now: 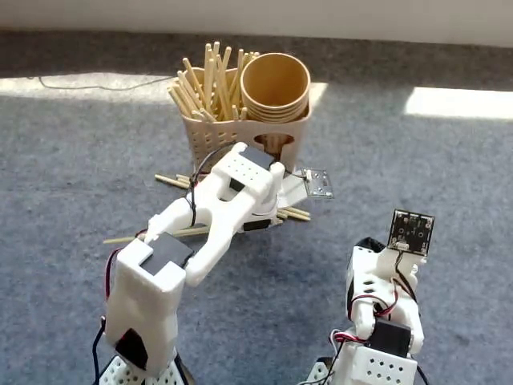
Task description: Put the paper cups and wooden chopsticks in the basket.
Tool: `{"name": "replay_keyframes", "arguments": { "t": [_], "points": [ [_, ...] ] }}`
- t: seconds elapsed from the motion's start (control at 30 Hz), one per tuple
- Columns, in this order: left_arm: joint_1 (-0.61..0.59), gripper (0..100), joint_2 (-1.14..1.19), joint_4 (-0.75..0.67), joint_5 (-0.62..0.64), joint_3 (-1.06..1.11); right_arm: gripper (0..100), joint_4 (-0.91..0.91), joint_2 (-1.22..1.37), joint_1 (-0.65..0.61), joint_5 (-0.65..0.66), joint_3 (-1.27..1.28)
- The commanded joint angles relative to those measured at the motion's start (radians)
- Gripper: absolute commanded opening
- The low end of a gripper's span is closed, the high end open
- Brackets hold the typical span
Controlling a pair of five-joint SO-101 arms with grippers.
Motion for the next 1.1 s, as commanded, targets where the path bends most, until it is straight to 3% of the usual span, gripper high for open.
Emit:
{"name": "replay_keyframes", "arguments": {
  "t": [0.0, 0.53, 1.07],
  "points": [
    [0.024, 1, -0.01, 0.063, 0.005, -0.031, 0.5, -0.027, -0.008, 0.012, -0.002, 0.137],
    [0.024, 1, -0.269, 0.126, 0.071, -0.025, 0.5, -0.03, -0.008, 0.033, -0.002, 0.137],
    [0.111, 1, -0.473, 0.094, 0.31, -0.025, 0.5, -0.031, -0.008, 0.036, -0.002, 0.137]
  ]
}}
